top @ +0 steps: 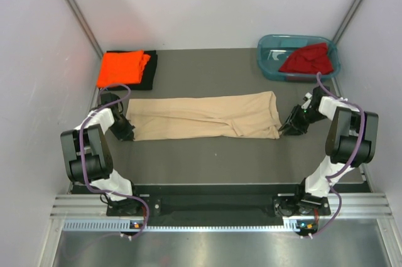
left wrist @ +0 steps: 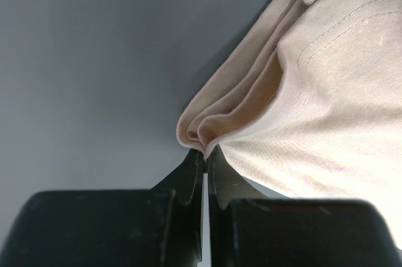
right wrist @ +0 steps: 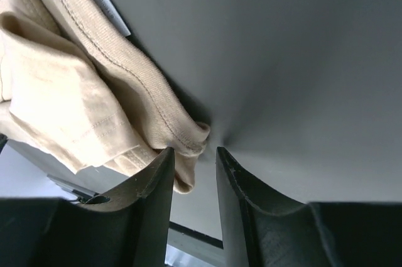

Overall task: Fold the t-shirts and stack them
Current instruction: Fold the tshirt

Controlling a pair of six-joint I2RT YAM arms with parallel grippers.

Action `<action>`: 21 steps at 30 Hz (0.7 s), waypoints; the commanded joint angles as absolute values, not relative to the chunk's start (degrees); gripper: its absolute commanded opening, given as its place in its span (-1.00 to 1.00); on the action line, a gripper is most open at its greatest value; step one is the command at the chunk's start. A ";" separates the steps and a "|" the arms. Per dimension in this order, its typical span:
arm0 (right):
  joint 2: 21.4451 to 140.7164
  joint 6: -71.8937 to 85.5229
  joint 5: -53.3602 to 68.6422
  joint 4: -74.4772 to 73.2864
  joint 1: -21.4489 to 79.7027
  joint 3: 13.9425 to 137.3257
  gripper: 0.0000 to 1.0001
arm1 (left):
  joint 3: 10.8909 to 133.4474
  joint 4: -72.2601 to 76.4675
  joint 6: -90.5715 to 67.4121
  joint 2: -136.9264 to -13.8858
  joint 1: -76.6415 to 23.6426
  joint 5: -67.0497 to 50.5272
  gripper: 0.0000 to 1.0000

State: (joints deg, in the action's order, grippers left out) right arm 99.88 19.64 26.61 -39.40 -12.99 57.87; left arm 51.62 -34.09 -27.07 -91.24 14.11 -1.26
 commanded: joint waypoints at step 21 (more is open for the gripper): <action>100.82 19.34 20.15 -37.87 -16.52 55.81 -1.00 | 51.06 -36.83 -26.46 -92.20 14.94 2.64 -1.00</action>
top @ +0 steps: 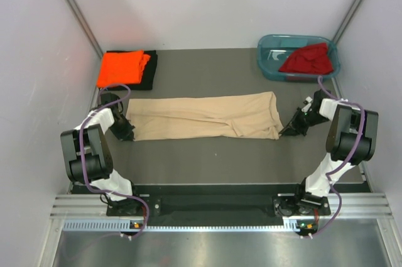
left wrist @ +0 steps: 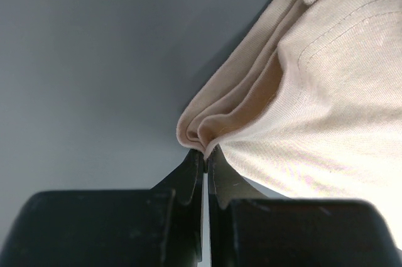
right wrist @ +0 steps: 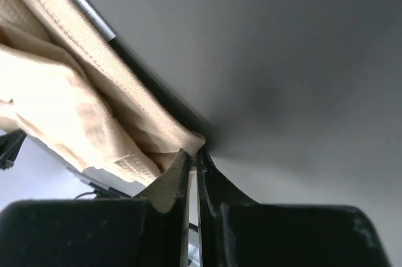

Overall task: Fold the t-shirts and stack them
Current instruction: Fold the tshirt

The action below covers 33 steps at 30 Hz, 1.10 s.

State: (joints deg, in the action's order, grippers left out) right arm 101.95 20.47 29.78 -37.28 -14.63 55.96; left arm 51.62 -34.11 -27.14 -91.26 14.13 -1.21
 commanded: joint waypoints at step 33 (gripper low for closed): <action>91.23 17.73 26.36 -42.28 -8.26 61.52 -0.18 | 50.10 -37.26 -27.15 -88.52 15.03 -2.11 -0.20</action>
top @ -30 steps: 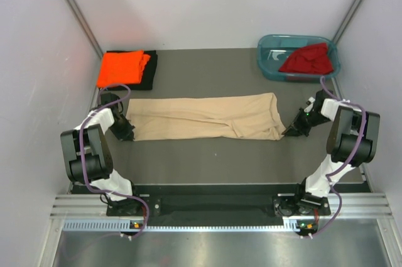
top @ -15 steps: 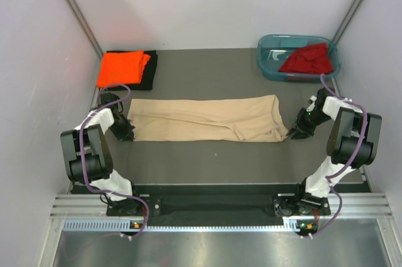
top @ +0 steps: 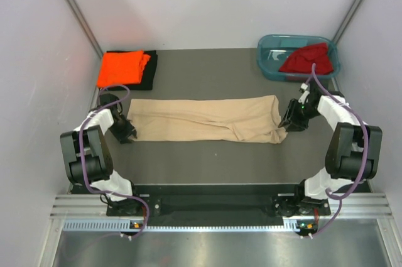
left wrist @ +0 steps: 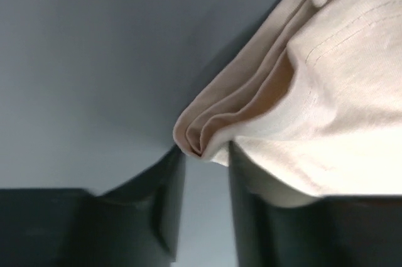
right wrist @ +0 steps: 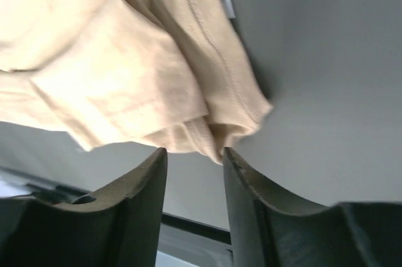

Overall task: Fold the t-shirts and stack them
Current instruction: Fold the tshirt

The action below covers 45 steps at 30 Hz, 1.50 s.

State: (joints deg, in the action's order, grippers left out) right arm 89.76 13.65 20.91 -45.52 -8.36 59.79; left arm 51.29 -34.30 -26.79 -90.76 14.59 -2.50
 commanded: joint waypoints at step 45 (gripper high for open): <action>99.84 41.38 39.20 -28.93 -9.67 65.74 -1.00 | 60.56 -37.97 -34.45 -76.99 -8.53 -11.69 -0.10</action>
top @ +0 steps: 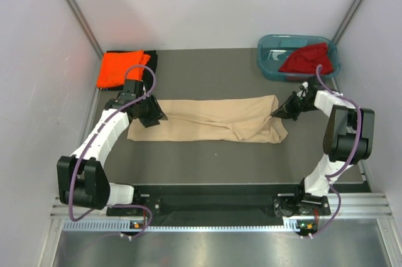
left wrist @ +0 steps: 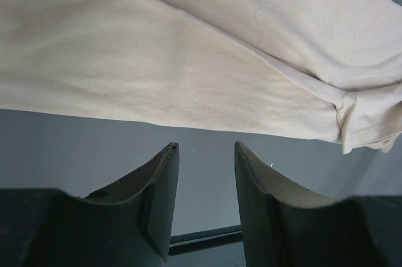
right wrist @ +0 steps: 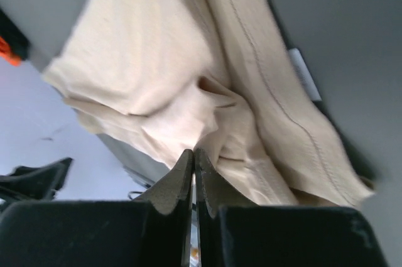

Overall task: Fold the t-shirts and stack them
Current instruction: Fold the tshirt

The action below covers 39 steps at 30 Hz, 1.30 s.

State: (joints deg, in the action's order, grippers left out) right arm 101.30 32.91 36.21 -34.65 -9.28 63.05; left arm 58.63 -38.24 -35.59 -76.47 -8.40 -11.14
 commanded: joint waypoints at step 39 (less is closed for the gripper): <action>115.31 60.65 36.92 -13.36 -2.46 78.57 -0.96 | 58.01 -32.62 -33.84 -80.33 -9.40 -20.74 -0.01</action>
State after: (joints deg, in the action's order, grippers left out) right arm 115.92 63.48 37.85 -12.51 -2.74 74.52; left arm 58.41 -36.84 -34.59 -80.12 -8.82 -17.47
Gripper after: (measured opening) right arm 0.017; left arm 0.487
